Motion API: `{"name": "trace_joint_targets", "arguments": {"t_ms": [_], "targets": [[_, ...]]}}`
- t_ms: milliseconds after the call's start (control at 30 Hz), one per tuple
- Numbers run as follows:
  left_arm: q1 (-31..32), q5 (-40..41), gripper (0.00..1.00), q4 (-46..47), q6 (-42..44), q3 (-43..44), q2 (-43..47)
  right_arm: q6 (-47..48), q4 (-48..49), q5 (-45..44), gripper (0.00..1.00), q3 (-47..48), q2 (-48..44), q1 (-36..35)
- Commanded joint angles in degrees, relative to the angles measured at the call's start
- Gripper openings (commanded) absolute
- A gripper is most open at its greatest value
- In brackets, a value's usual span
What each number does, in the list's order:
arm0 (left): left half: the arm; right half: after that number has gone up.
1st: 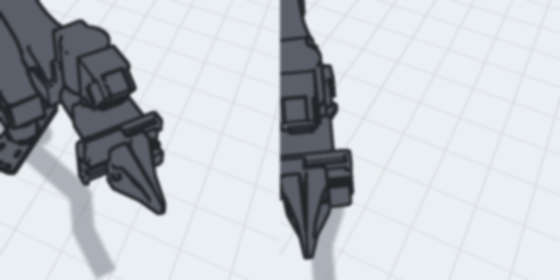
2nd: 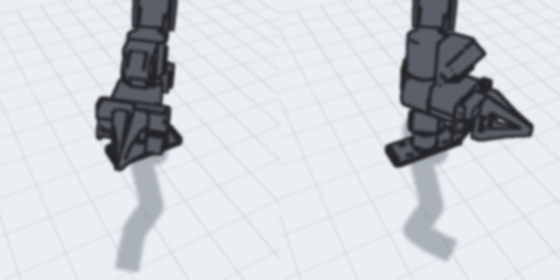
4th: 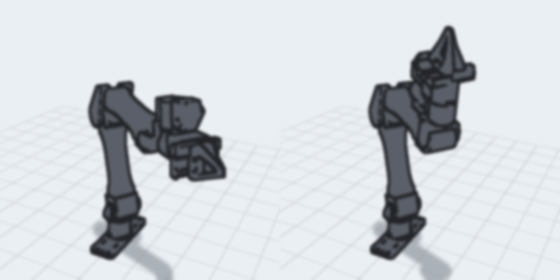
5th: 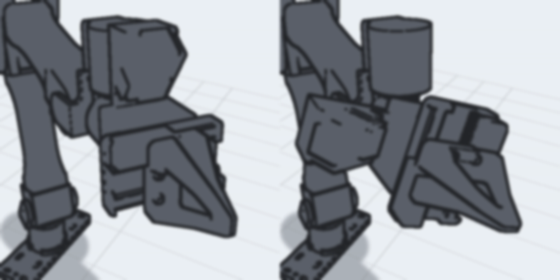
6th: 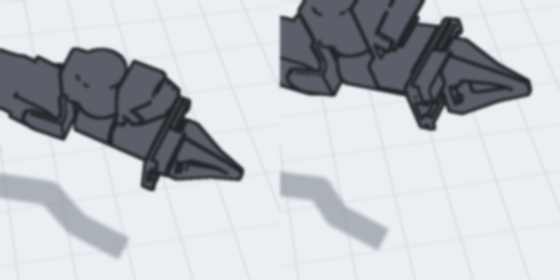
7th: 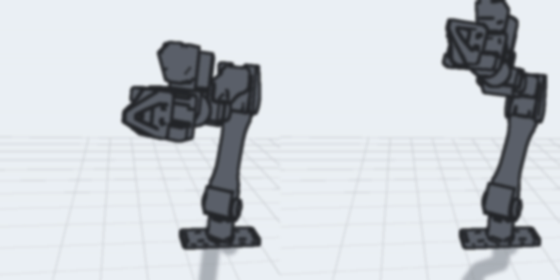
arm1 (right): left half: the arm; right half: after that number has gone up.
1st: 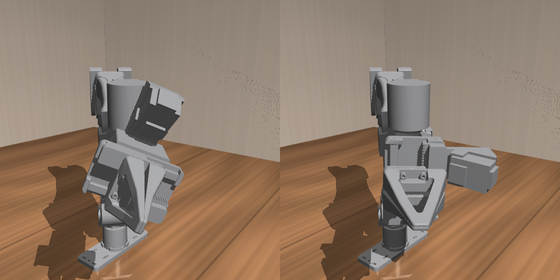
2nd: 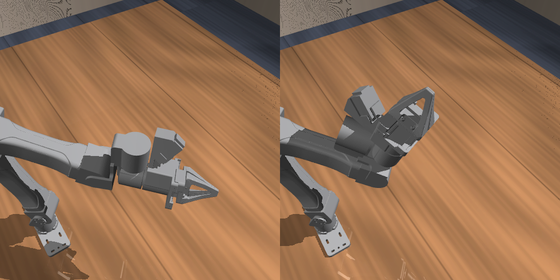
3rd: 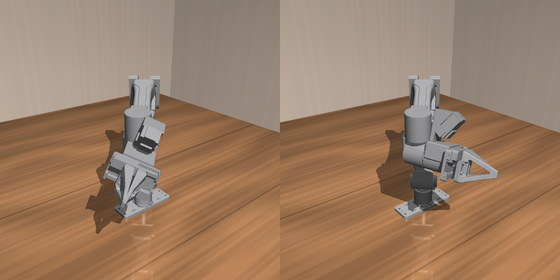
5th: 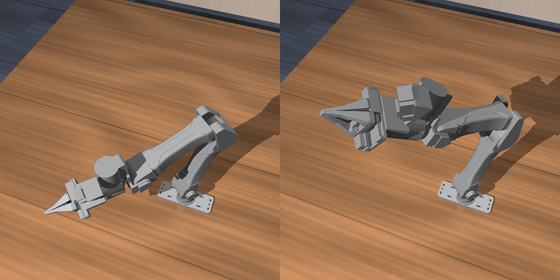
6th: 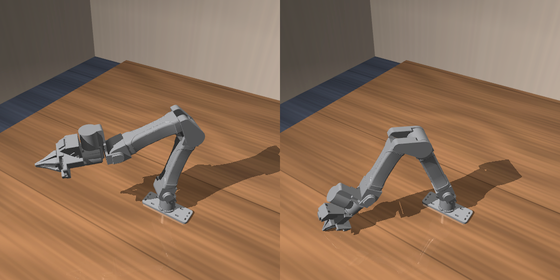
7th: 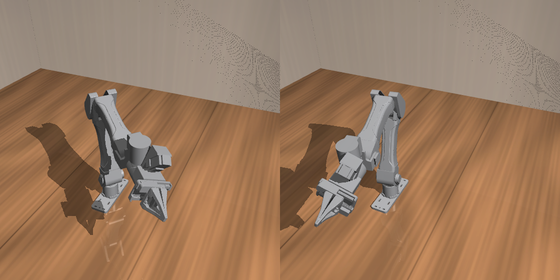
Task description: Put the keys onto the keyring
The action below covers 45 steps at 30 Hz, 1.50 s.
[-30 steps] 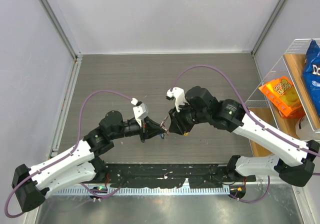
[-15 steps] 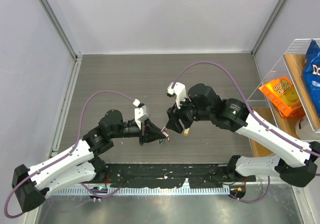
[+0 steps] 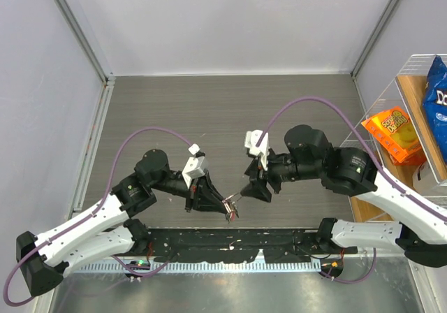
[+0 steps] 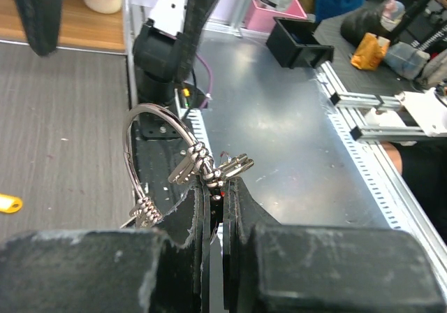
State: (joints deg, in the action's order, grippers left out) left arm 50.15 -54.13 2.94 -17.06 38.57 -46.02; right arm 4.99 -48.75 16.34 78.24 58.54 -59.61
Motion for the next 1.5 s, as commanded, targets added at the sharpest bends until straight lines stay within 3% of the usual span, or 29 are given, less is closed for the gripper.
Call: {"name": "trace_joint_targets", "arguments": {"t_ms": [0,100,333,633,833,1033,1467], "targets": [[0.12,-6.78,0.0,4.35,-2.63,3.01,0.4,4.23,-1.43,6.07,0.63,2.18,0.78,-5.05],[0.12,-7.74,0.0,5.76,-4.12,3.09,0.84,5.02,-2.13,3.71,0.63,2.62,2.1,-9.72],[0.82,-9.15,0.0,7.17,-5.7,3.09,1.19,6.52,-1.96,1.59,0.63,3.59,4.03,-11.75],[1.35,-12.23,0.0,8.93,-7.2,2.65,1.55,8.37,-1.08,3.87,0.48,5.35,5.18,-11.93],[1.44,-13.19,0.0,9.36,-7.64,3.09,0.76,8.45,-0.55,6.69,0.48,5.87,5.88,-12.28],[1.53,-13.72,0.0,9.54,-7.55,3.27,0.4,8.72,-0.47,7.74,0.57,7.28,7.11,-12.89],[1.62,-13.55,0.0,9.36,-7.2,2.74,0.84,9.07,-0.03,9.15,0.54,9.57,9.48,-13.6]]}}
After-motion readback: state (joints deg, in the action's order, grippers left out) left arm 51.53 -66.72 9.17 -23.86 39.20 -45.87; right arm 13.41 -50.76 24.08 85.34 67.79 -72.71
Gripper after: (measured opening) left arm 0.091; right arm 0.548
